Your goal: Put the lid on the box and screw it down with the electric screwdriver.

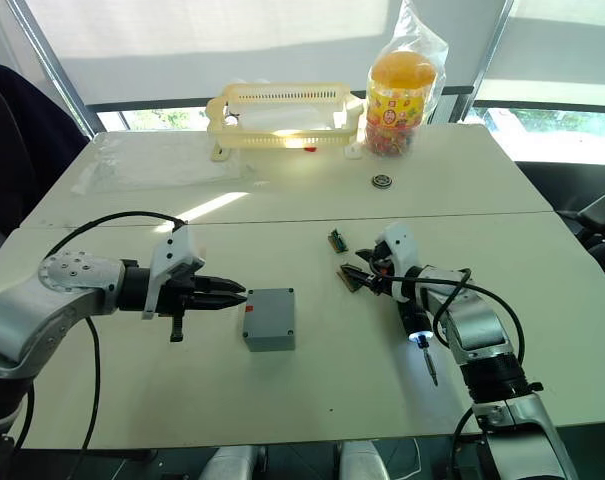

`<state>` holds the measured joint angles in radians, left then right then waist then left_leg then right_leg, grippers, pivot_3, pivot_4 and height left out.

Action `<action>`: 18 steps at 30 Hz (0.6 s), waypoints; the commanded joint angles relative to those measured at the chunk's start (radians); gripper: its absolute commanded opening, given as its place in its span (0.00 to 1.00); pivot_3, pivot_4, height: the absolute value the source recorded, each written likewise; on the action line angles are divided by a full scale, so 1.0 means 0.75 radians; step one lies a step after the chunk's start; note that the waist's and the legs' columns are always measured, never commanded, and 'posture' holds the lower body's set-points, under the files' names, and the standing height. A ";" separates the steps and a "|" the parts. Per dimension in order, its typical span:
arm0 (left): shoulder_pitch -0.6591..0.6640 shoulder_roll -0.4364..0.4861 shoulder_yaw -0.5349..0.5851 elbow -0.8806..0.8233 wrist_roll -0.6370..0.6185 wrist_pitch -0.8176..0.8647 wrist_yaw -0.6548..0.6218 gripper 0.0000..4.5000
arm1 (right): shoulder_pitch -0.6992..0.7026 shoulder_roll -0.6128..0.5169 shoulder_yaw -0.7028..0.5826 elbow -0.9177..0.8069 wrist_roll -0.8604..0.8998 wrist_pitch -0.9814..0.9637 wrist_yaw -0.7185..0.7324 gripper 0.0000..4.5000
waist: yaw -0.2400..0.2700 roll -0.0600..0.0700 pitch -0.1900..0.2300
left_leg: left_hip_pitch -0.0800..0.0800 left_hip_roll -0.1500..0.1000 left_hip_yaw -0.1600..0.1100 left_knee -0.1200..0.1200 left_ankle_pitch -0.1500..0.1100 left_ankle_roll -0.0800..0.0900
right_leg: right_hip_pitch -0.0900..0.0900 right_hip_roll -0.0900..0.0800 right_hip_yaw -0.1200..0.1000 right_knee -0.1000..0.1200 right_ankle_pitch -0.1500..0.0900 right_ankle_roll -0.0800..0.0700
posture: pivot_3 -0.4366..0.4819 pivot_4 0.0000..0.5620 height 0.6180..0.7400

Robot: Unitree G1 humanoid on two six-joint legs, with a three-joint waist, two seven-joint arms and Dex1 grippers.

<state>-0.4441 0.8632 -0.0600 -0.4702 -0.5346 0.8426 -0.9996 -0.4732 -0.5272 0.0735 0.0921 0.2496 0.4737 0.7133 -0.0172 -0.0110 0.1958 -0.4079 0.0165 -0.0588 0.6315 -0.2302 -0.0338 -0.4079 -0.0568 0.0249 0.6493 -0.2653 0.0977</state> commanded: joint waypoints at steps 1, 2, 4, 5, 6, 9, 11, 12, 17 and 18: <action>-0.003 0.006 0.013 -0.031 -0.014 -0.007 0.009 0.15 | -0.033 0.015 -0.013 0.009 -0.013 -0.044 0.005 0.50 | 0.001 0.000 0.000 | 0.000 0.000 0.000 0.000 0.000 0.000 | 0.000 0.000 0.000 0.000 0.000 0.000 | 0.48 0.27 1.00; -0.002 0.004 0.011 -0.032 -0.014 -0.006 0.011 0.15 | -0.035 0.018 -0.013 0.016 -0.016 -0.048 0.005 0.50 | 0.001 0.000 0.000 | 0.000 0.000 0.000 0.000 0.000 0.000 | 0.000 0.000 0.000 0.000 0.000 0.000 | 0.48 0.27 1.00; 0.000 0.000 0.004 -0.032 -0.011 -0.009 0.016 0.15 | -0.039 0.026 -0.016 0.027 -0.020 -0.054 0.003 0.50 | 0.001 0.000 0.000 | 0.000 0.000 0.000 0.000 0.000 0.000 | 0.000 0.000 0.000 0.000 0.000 0.000 | 0.48 0.27 1.00; 0.002 0.000 0.002 -0.031 -0.010 -0.010 0.017 0.15 | -0.041 0.029 -0.016 0.031 -0.022 -0.056 0.004 0.50 | 0.000 0.000 0.000 | 0.000 0.000 0.000 0.000 0.000 0.000 | 0.000 0.000 0.000 0.000 0.000 0.000 | 0.48 0.27 1.00; 0.003 -0.002 -0.001 -0.031 -0.008 -0.012 0.019 0.15 | -0.043 0.033 -0.016 0.034 -0.024 -0.059 0.003 0.50 | 0.000 0.000 0.000 | 0.000 0.000 0.000 0.000 0.000 0.000 | 0.000 0.000 0.000 0.000 0.000 0.000 | 0.48 0.27 1.00; 0.009 -0.005 -0.008 -0.032 -0.005 -0.015 0.024 0.15 | -0.047 0.044 -0.014 0.042 -0.033 -0.065 0.000 0.38 | 0.000 0.000 0.000 | 0.000 0.000 0.000 0.000 0.000 0.000 | 0.000 0.000 0.000 0.000 0.000 0.000 | 0.48 0.27 1.00; 0.013 -0.005 -0.013 -0.032 -0.003 -0.018 0.027 0.15 | -0.050 0.046 -0.008 0.051 -0.049 -0.070 0.000 0.21 | 0.000 0.000 0.000 | 0.000 0.000 0.000 0.000 0.000 0.000 | 0.000 0.000 0.000 0.000 0.000 0.000 | 0.48 0.27 1.00; 0.015 -0.004 -0.014 -0.032 -0.002 -0.019 0.027 0.15 | -0.051 0.047 -0.007 0.054 -0.054 -0.071 0.001 0.10 | 0.000 0.000 0.000 | 0.000 0.000 0.000 0.000 0.000 0.000 | 0.000 0.000 0.000 0.000 0.000 0.000 | 0.48 0.27 1.00; 0.018 -0.003 -0.012 -0.030 -0.001 -0.020 0.031 0.15 | -0.048 0.053 -0.010 0.059 -0.064 -0.071 0.009 0.01 | 0.001 0.000 0.000 | 0.000 0.000 0.000 0.000 0.000 0.000 | 0.000 0.000 0.000 0.000 0.000 0.000 | 0.48 0.27 1.00; 0.019 -0.002 -0.013 -0.030 0.000 -0.022 0.031 0.15 | -0.047 0.054 -0.014 0.055 -0.063 -0.069 0.008 0.01 | 0.001 0.000 0.000 | 0.000 0.000 0.000 0.000 0.000 0.000 | 0.000 0.000 0.000 0.000 0.000 0.000 | 0.48 0.27 1.00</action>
<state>-0.4325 0.8593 -0.0670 -0.4709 -0.5343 0.8407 -0.9792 -0.4861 -0.4898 0.0736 0.1460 0.2003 0.4366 0.7159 -0.0166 -0.0110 0.1958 -0.4078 0.0165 -0.0588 0.6316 -0.2300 -0.0341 -0.4078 -0.0569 0.0249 0.6494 -0.2652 0.0977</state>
